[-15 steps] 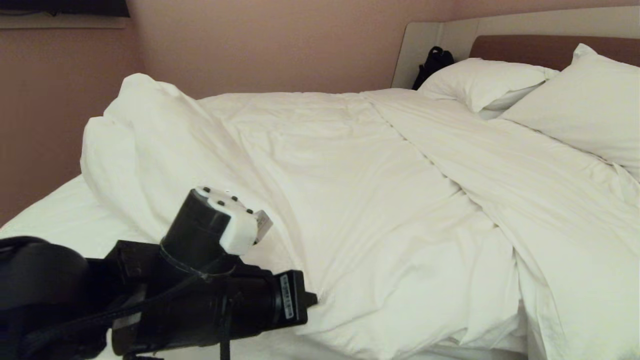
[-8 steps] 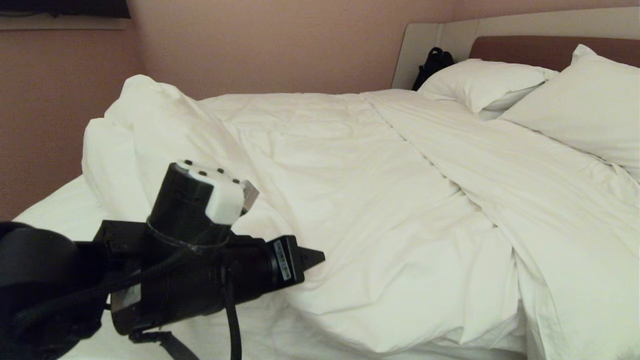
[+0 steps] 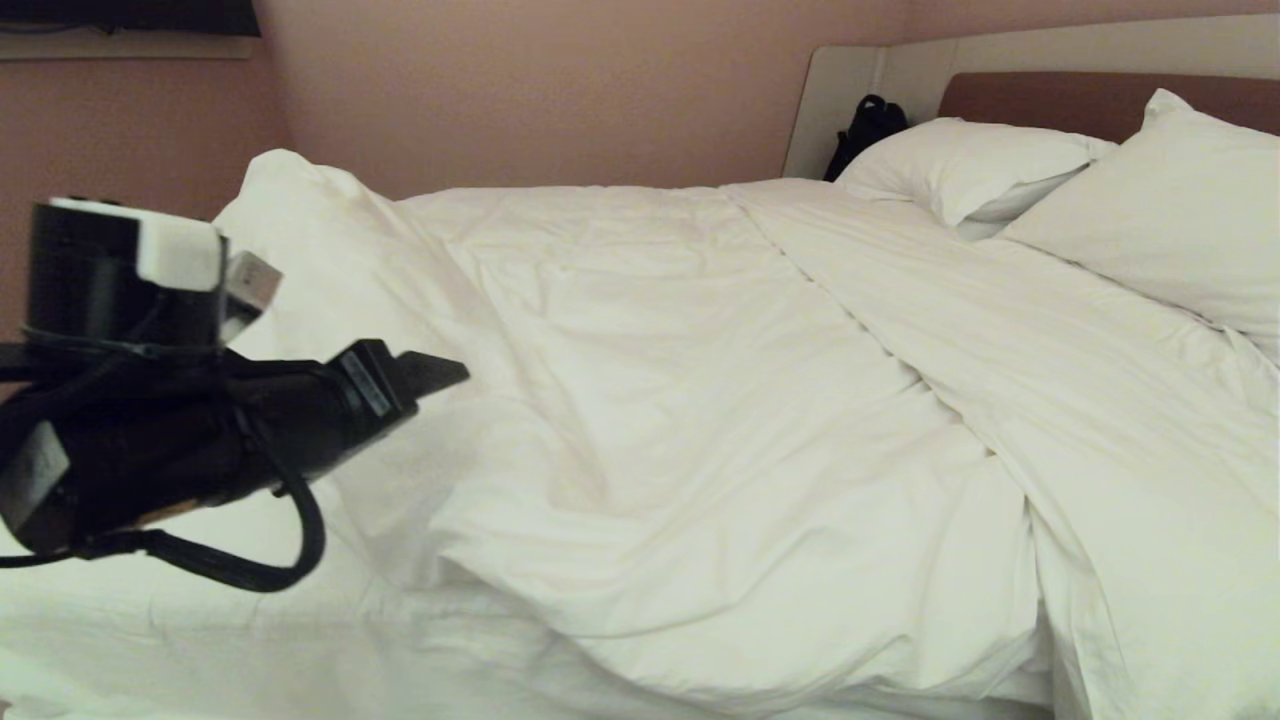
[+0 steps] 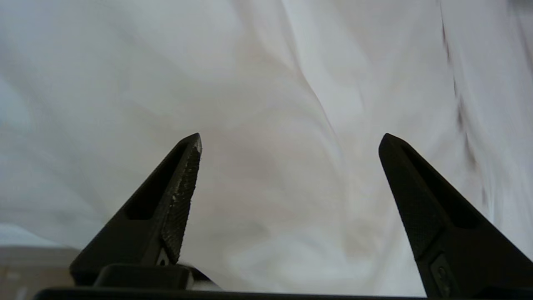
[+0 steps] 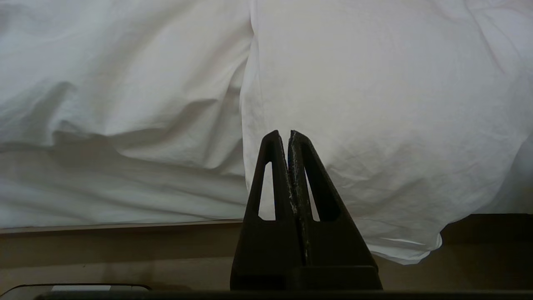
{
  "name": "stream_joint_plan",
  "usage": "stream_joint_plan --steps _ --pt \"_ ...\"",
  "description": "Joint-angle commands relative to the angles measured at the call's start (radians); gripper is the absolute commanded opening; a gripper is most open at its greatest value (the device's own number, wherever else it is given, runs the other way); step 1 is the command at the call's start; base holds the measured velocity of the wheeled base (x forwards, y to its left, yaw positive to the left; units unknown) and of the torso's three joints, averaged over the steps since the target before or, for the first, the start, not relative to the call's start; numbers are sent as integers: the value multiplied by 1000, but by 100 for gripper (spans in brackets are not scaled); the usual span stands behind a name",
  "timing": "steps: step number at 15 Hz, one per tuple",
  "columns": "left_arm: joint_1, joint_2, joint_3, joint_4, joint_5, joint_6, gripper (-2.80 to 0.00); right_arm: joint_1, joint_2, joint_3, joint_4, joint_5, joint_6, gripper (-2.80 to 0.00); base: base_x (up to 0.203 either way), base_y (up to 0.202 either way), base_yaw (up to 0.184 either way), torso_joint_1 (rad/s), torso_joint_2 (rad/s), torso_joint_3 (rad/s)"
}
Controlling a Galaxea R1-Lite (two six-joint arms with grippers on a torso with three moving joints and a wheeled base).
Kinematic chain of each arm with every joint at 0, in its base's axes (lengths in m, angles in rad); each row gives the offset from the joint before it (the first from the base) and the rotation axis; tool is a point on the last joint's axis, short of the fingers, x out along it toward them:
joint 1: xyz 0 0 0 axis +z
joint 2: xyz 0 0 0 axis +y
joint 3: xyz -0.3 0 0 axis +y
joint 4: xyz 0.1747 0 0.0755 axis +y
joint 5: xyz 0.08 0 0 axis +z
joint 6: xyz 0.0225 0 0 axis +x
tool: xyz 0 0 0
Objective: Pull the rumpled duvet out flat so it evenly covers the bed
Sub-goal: Flatten the corners of the folded blanket
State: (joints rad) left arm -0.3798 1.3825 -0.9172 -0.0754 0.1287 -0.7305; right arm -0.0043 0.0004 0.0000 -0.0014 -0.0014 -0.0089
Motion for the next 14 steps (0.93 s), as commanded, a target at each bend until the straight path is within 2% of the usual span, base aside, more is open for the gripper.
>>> stream_joint_plan --steps 1,4,7,8,11,14 --pt "134 -100 -2 -7 0 14 0 0 0 0 0 0 0 -280 0 0 0 0 0 0" --pt "282 -124 -39 -10 -4 56 0 0 0 0 0 0 0 -280 0 0 0 0 0 0" --pt "458 -29 -88 -39 -12 93 0 0 0 0 0 0 0 -280 0 0 0 0 0 0" --pt "516 24 -97 -70 -31 97 -280 0 0 0 0 0 0 -280 0 0 0 0 0 0" --pt "679 180 -147 -126 -183 101 -280 0 0 0 0 0 0 -280 0 0 0 0 0 0" --pt "826 323 -251 -140 -357 99 -280 0 0 0 0 0 0 -280 0 0 0 0 0 0"
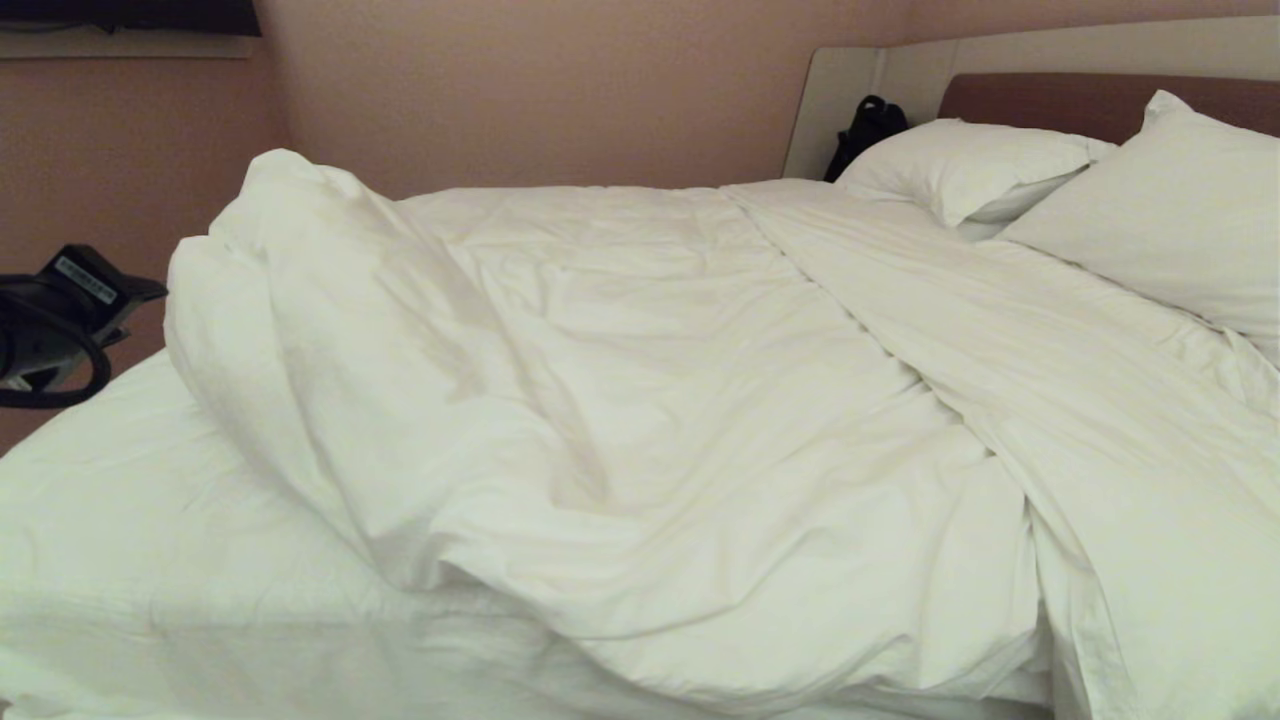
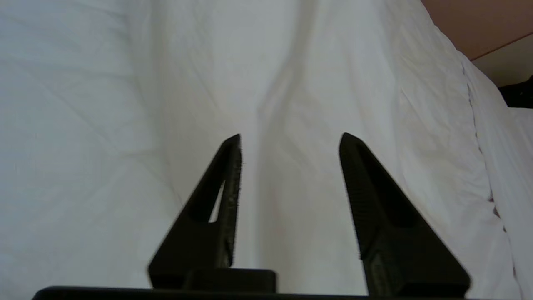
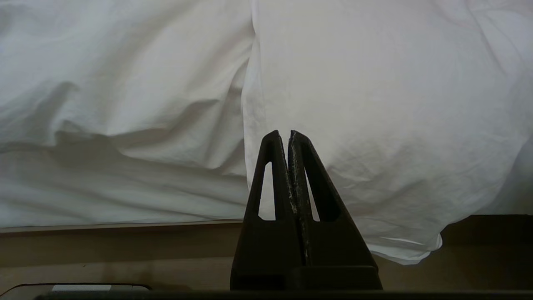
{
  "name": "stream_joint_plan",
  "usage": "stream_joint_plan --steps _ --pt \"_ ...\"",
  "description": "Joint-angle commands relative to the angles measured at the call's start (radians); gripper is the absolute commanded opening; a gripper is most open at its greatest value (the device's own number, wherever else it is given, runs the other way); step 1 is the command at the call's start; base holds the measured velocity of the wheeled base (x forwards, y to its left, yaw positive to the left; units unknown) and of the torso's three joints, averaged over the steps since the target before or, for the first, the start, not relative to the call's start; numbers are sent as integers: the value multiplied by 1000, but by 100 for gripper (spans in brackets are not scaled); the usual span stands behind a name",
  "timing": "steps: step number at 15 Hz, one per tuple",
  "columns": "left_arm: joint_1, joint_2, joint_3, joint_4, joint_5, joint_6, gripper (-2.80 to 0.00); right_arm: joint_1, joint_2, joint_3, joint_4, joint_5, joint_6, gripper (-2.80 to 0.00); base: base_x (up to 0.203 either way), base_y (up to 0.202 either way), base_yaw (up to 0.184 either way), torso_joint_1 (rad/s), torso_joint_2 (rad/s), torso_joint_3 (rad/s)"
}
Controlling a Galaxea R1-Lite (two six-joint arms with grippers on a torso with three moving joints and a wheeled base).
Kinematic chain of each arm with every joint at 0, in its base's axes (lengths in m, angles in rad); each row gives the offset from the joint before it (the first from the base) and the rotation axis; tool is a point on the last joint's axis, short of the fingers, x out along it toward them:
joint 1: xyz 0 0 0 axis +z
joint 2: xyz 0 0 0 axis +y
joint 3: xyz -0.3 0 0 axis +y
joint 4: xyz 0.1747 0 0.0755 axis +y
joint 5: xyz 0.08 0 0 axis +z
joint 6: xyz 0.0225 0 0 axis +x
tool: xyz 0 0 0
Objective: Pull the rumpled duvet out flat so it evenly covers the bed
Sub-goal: Flatten the corners of the folded blanket
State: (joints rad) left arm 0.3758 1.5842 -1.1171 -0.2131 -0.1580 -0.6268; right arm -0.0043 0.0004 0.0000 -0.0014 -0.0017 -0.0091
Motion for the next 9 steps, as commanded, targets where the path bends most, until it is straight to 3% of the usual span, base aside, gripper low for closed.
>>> stream_joint_plan --steps 1,4,9 --pt "108 166 -89 -4 -122 -4 -280 0 0 0 0 0 0 -280 0 0 0 0 0 0" --pt "161 300 -208 -2 -212 2 -280 0 0 0 0 0 0 -280 0 0 0 0 0 0" --pt "177 515 -382 -3 -240 94 -280 0 0 0 0 0 0 -280 0 0 0 0 0 0"
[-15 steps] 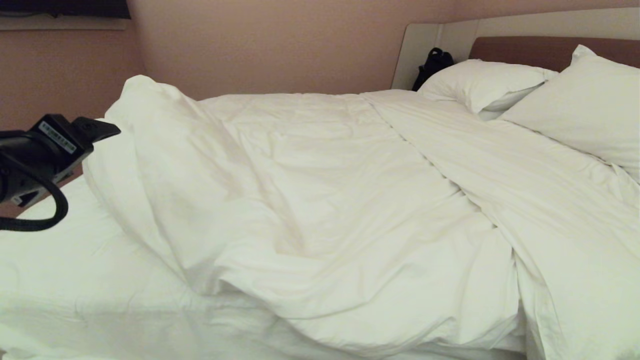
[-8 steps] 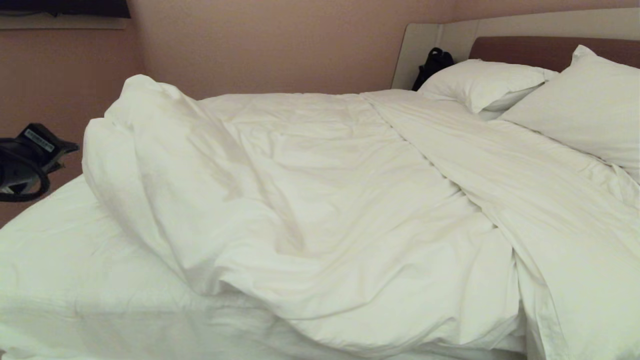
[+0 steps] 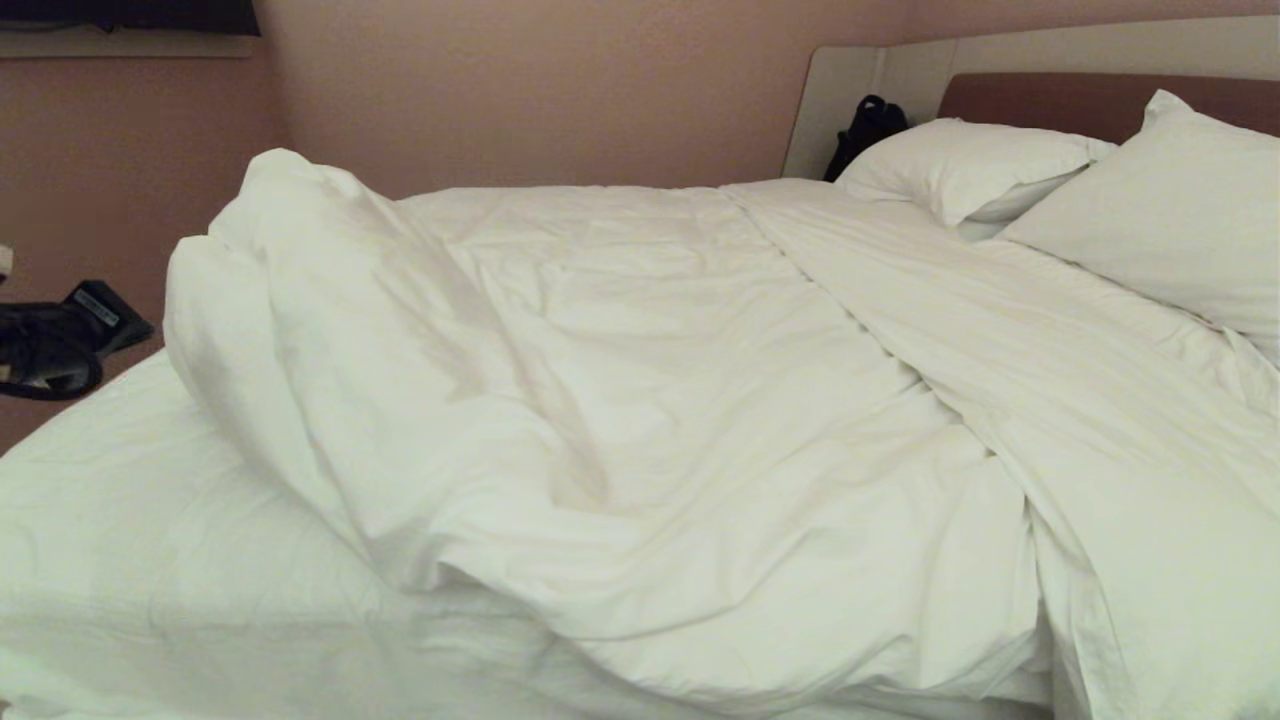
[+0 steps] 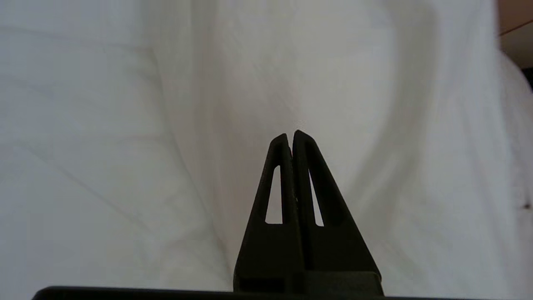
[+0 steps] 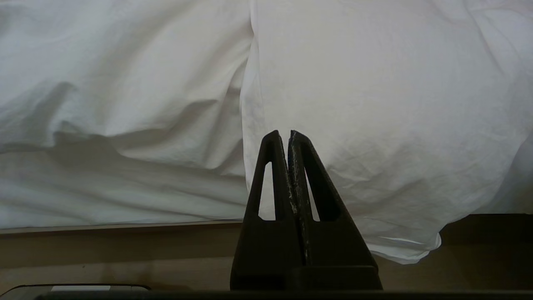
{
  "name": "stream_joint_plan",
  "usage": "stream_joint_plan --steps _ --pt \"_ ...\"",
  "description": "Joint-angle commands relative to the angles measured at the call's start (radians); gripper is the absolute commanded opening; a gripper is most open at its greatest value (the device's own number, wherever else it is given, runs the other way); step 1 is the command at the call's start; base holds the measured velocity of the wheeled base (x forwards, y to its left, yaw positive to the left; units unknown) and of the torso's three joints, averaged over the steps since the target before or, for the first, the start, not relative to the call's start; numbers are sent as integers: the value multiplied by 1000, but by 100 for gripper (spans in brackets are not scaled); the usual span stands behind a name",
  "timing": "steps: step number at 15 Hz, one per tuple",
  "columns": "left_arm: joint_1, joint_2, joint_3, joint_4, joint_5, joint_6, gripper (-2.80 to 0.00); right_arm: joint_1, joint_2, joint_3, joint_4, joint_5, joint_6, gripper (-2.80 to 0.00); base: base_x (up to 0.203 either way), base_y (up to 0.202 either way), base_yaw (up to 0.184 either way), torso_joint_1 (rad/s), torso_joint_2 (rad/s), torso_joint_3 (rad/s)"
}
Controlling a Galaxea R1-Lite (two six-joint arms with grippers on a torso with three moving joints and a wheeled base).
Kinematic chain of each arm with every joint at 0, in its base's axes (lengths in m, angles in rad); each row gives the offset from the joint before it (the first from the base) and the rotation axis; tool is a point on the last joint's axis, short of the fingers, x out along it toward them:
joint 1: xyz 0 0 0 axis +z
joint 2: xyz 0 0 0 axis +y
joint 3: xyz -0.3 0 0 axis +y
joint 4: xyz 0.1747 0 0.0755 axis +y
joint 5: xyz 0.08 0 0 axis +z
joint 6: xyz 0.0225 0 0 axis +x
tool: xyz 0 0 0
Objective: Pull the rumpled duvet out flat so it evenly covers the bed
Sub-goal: Flatten the corners of the folded blanket
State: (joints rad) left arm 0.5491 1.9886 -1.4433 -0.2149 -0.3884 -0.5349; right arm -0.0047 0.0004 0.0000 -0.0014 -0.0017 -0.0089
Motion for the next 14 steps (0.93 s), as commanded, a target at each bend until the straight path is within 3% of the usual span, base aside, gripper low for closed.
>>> stream_joint_plan --steps 1,4,7,10,14 --pt "5 142 -86 0 -34 6 -280 2 0 0 0 0 0 -280 0 0 0 0 0 0" --pt "13 182 -188 47 -134 -8 -280 1 0 0 0 0 0 -280 0 0 0 0 0 0" --pt "9 193 -237 74 -144 -18 -280 0 0 0 0 0 0 -280 0 0 0 0 0 0" --pt "-12 227 -285 133 -198 -68 -280 0 0 0 0 0 0 -280 0 0 0 0 0 0" --pt "-29 314 -454 276 -201 -129 -280 1 0 0 0 0 0 -280 0 0 0 0 0 0"
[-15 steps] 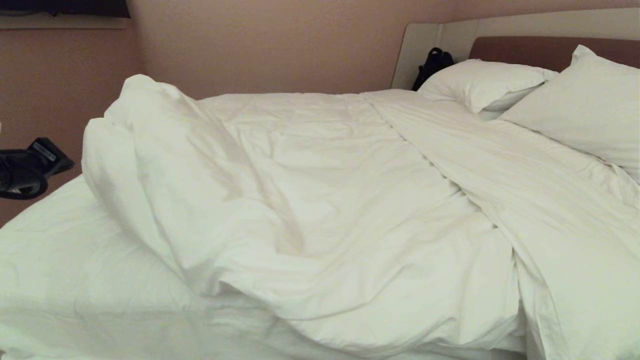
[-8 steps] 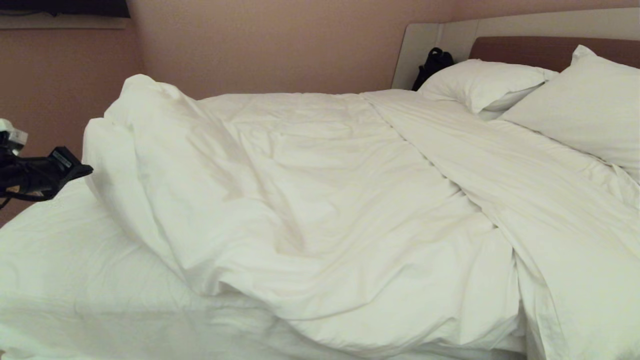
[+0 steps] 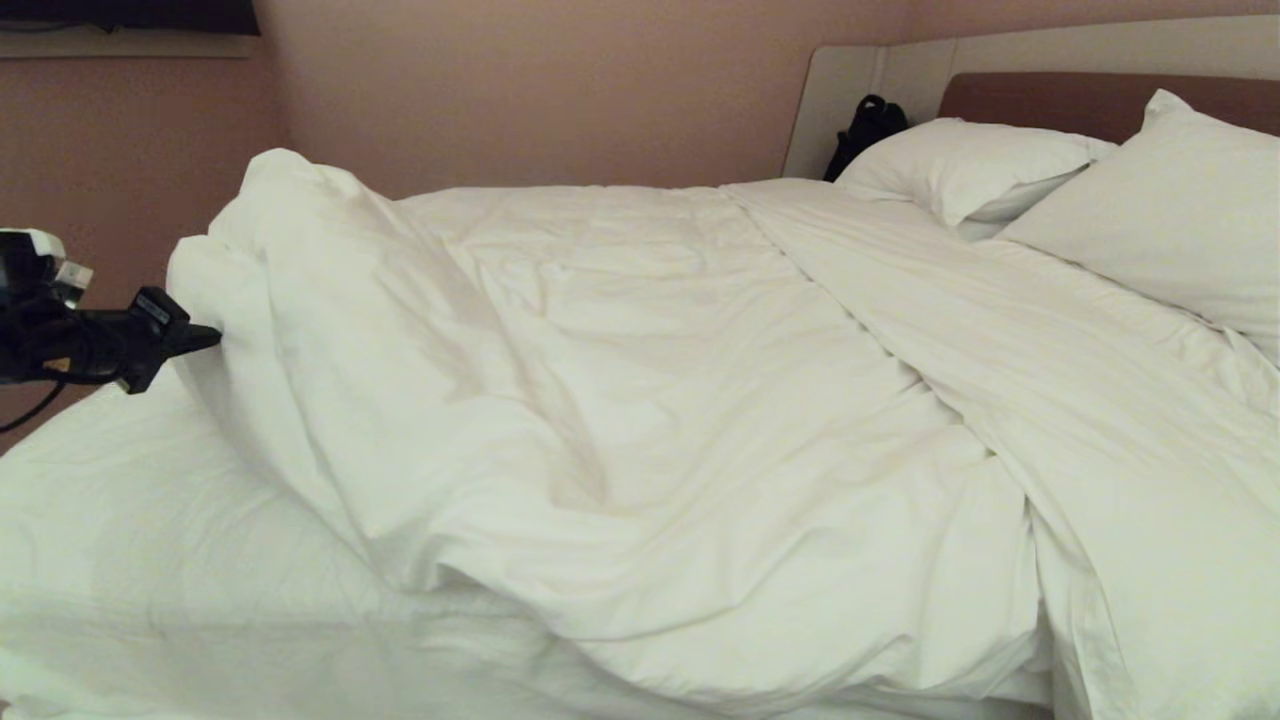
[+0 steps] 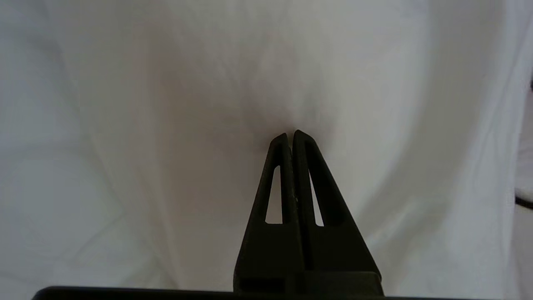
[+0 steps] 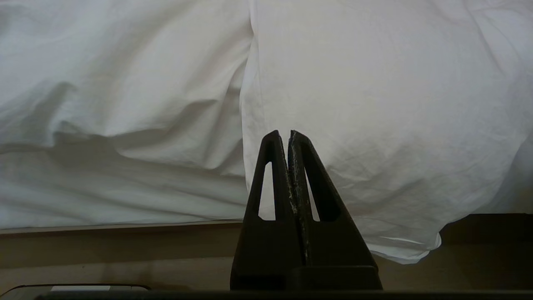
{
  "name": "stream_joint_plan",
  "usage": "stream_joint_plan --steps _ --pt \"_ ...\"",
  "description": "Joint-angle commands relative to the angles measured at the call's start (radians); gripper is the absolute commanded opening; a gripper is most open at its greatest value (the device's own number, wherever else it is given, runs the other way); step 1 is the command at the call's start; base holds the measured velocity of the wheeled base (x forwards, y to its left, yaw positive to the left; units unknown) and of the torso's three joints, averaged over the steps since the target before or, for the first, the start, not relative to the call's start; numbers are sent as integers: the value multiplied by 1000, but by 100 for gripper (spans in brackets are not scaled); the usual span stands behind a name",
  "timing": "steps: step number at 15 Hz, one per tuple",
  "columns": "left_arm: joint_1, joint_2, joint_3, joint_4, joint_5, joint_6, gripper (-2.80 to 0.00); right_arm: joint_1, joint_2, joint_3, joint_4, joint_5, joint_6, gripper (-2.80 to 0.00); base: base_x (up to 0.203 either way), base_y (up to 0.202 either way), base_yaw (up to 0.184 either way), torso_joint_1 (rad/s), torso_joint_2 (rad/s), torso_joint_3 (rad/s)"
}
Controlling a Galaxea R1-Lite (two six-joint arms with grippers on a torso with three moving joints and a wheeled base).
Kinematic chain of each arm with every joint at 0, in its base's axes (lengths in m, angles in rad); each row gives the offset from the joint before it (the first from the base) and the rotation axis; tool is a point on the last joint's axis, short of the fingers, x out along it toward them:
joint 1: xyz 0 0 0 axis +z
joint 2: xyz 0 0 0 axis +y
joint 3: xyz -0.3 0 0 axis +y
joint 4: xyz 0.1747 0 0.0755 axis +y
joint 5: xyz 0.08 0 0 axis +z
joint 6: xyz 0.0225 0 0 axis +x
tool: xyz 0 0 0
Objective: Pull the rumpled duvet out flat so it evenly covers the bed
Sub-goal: Flatten the corners of the folded blanket
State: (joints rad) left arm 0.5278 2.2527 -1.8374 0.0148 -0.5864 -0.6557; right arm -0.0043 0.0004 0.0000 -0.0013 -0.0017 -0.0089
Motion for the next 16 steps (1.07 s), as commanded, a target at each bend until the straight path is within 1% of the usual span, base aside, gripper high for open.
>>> stream_joint_plan --steps 1,2,4,5,6,9,11,13,16 --pt "-13 76 -80 80 -2 0 -280 0 0 0 0 0 0 -280 0 0 0 0 0 0" --pt "-14 79 -81 90 -2 11 -280 0 0 0 0 0 0 -280 0 0 0 0 0 0" --pt "-25 61 -65 106 -3 10 -280 0 0 0 0 0 0 -280 0 0 0 0 0 0" --pt "-29 61 -68 133 -3 11 -280 0 0 0 0 0 0 -280 0 0 0 0 0 0" --pt "-35 62 -75 159 -4 11 0 0 0 0 0 0 0 -280 0 0 0 0 0 0" --pt "-35 49 -71 159 -31 11 0 1 0 0 0 0 0 -280 0 0 0 0 0 0" --pt "-34 29 -67 157 -35 13 0 0 0 0 0 0 0 -280 0 0 0 0 0 0" --pt "-21 12 -66 157 -66 18 0 1 0 0 0 0 0 -280 0 0 0 0 0 0" --pt "1 -12 -71 157 -69 19 0 1 0 0 0 0 0 -280 0 0 0 0 0 0"
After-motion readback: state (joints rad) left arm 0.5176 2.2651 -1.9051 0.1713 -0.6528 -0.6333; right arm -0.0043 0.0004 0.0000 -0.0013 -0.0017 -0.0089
